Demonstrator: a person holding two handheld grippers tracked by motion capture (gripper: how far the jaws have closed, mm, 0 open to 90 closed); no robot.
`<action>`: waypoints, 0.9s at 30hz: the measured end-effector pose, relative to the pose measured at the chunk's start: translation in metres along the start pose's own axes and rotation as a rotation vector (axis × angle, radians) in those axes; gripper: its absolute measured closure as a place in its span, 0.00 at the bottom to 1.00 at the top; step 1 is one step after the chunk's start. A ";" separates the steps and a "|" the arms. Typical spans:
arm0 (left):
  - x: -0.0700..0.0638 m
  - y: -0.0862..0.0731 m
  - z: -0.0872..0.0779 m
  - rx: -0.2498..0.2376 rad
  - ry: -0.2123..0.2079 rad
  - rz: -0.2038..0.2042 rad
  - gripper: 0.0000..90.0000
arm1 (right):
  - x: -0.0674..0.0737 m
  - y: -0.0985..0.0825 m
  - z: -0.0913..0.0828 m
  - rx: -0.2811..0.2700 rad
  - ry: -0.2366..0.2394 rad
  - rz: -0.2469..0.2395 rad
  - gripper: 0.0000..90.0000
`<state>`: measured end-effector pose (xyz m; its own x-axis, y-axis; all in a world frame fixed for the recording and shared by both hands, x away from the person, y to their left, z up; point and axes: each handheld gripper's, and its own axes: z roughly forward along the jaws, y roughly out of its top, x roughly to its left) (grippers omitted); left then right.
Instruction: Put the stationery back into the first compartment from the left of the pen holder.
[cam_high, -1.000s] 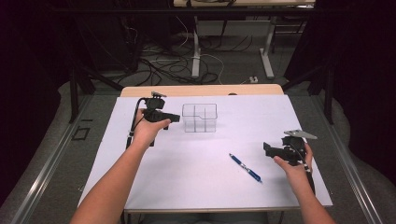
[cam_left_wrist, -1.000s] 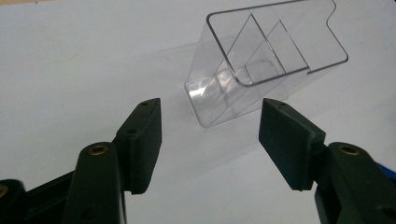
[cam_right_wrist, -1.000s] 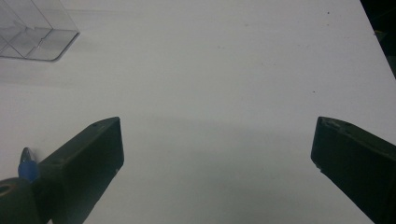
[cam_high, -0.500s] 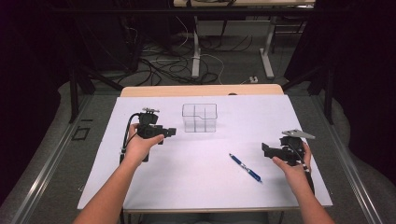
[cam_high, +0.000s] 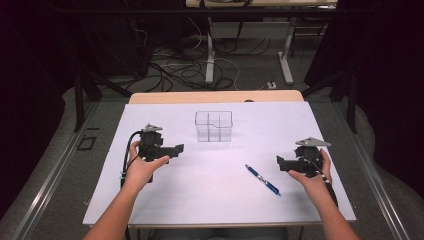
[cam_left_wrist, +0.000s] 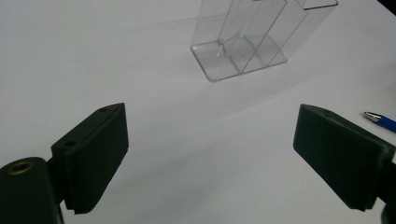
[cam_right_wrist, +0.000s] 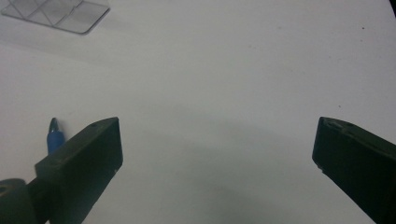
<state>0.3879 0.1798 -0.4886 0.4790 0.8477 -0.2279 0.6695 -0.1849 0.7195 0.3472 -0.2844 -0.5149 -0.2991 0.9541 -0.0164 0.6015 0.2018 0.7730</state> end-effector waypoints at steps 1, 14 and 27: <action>-0.001 -0.001 -0.001 -0.005 -0.001 0.000 0.11 | 0.004 0.001 -0.001 0.014 0.012 -0.023 0.02; -0.007 -0.014 -0.013 -0.031 0.034 0.079 0.12 | 0.027 0.009 -0.004 0.064 0.071 -0.202 0.28; 0.010 -0.016 -0.026 -0.097 0.057 0.038 0.08 | 0.036 0.023 0.009 0.212 0.104 -0.186 0.31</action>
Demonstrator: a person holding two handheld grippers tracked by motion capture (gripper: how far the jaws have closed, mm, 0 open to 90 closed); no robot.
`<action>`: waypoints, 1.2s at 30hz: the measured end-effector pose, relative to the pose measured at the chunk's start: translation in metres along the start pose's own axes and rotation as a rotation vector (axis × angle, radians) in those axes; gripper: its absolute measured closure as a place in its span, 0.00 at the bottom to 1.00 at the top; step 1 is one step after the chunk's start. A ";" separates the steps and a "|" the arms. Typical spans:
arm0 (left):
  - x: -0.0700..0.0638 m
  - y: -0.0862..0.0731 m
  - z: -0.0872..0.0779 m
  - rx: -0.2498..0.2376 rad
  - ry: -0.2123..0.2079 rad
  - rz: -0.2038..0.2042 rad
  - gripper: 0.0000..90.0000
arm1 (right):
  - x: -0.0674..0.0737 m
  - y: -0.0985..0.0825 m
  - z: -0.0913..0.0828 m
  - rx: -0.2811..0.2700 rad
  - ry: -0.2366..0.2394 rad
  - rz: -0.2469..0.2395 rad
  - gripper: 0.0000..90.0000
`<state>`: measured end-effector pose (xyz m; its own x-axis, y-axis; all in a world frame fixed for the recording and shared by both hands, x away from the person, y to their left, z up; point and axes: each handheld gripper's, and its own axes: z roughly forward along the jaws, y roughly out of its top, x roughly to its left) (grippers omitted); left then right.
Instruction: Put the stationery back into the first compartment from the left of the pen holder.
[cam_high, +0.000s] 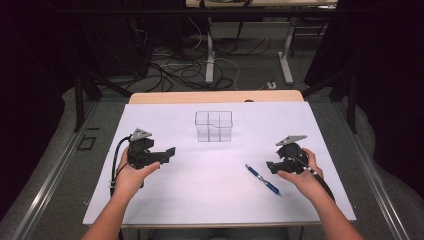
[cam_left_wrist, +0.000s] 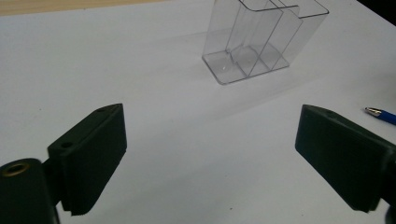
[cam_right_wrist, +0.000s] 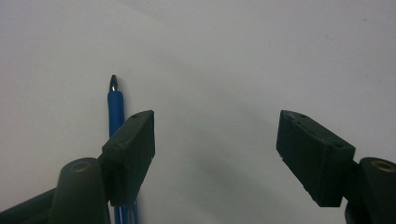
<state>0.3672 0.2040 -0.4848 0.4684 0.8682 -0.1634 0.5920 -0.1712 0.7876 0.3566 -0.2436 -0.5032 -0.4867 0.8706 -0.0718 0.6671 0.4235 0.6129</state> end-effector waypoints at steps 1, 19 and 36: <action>0.002 0.000 -0.002 0.023 -0.003 0.013 0.07 | 0.001 0.002 0.001 0.011 0.010 -0.004 0.31; 0.022 -0.008 -0.007 -0.026 0.046 -0.033 0.00 | 0.023 0.036 0.020 0.106 0.135 -0.026 0.42; 0.023 -0.010 -0.005 -0.030 0.045 -0.046 0.00 | 0.037 0.056 0.038 0.206 0.209 -0.067 0.61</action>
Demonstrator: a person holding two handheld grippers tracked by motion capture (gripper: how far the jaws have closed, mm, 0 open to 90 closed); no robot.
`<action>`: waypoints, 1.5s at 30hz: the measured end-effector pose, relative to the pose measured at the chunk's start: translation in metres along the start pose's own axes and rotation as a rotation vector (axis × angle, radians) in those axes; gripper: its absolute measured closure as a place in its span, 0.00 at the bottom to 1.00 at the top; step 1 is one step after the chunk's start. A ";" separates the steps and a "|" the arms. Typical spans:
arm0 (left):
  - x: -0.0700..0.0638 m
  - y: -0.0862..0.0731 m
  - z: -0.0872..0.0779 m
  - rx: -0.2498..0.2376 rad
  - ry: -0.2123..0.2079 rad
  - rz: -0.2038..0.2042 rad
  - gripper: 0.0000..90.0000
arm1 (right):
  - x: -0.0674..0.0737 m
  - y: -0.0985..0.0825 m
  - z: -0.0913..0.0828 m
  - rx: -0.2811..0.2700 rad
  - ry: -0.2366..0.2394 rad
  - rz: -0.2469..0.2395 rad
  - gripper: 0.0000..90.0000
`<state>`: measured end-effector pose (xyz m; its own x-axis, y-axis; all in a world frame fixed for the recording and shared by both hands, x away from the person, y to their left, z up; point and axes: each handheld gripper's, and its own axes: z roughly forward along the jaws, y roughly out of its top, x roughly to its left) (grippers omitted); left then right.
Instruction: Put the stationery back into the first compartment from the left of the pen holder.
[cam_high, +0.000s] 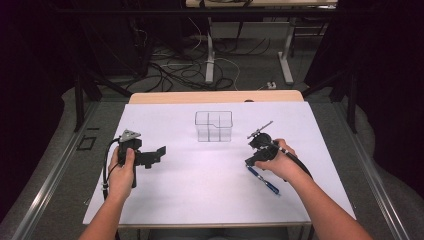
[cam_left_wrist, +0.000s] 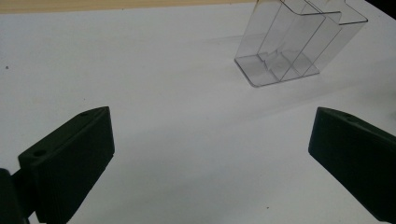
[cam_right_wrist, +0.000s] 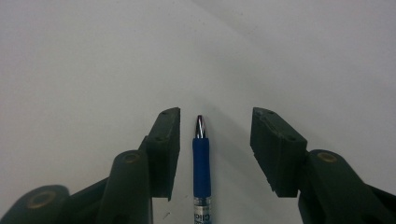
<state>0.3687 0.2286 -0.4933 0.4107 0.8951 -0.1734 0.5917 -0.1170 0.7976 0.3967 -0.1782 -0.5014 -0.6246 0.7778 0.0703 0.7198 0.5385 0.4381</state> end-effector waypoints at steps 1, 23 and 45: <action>0.000 0.000 0.000 0.007 -0.003 -0.001 0.00 | 0.000 0.000 0.000 0.000 0.000 0.000 0.61; 0.000 -0.002 0.002 0.021 -0.016 -0.005 0.00 | 0.000 -0.013 0.020 0.164 -0.002 -0.045 0.72; -0.001 -0.002 0.004 0.031 -0.020 -0.009 0.00 | 0.005 -0.018 0.019 0.206 0.002 -0.016 0.88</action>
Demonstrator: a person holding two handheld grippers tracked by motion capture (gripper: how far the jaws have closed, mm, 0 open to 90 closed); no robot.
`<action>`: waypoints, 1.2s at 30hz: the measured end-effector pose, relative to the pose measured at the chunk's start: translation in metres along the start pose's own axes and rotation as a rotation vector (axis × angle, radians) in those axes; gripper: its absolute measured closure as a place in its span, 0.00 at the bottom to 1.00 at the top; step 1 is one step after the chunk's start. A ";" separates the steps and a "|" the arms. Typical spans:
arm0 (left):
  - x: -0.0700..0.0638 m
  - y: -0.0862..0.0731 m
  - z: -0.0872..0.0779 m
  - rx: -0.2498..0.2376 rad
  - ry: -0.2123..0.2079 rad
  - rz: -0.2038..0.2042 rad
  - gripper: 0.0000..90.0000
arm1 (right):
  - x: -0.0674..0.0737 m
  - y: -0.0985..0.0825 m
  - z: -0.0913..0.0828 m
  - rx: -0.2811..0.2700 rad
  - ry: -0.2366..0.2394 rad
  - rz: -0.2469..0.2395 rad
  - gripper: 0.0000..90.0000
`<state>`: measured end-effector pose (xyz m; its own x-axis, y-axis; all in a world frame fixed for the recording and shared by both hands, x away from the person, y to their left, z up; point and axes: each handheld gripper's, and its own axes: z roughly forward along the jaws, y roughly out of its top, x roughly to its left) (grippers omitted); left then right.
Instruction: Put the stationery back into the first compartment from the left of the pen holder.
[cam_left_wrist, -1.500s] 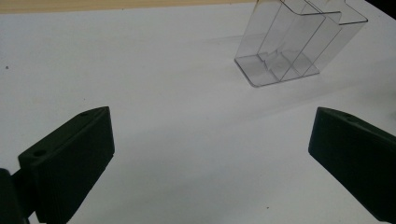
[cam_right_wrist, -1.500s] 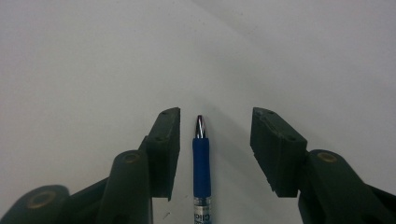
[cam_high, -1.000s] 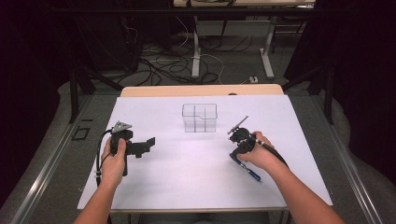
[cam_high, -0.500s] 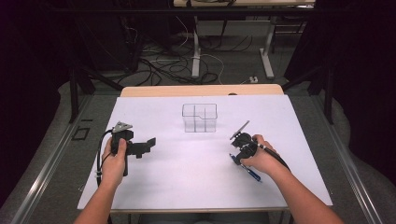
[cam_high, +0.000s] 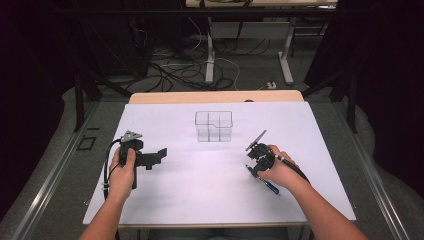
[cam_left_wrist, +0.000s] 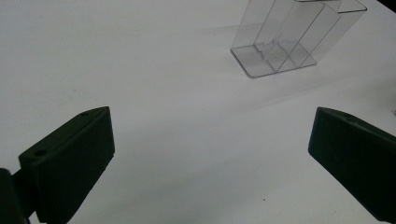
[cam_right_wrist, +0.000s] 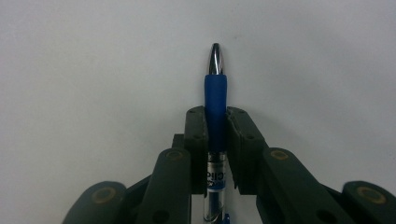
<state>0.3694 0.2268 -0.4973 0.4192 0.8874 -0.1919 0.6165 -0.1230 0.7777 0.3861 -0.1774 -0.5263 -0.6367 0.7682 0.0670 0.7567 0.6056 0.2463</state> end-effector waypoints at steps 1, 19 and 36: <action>0.000 0.000 0.000 0.001 0.000 0.001 0.00 | 0.000 0.000 0.001 -0.011 0.003 0.000 0.88; 0.000 0.000 0.001 0.003 -0.002 -0.001 0.00 | -0.001 0.005 -0.006 0.046 -0.004 -0.029 0.88; 0.001 -0.001 0.001 0.002 0.001 -0.003 0.00 | -0.012 0.008 -0.020 -0.126 0.074 0.074 0.89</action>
<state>0.3698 0.2270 -0.4983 0.4165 0.8883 -0.1934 0.6188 -0.1211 0.7762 0.3971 -0.1860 -0.5061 -0.5926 0.7895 0.1596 0.7803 0.5136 0.3570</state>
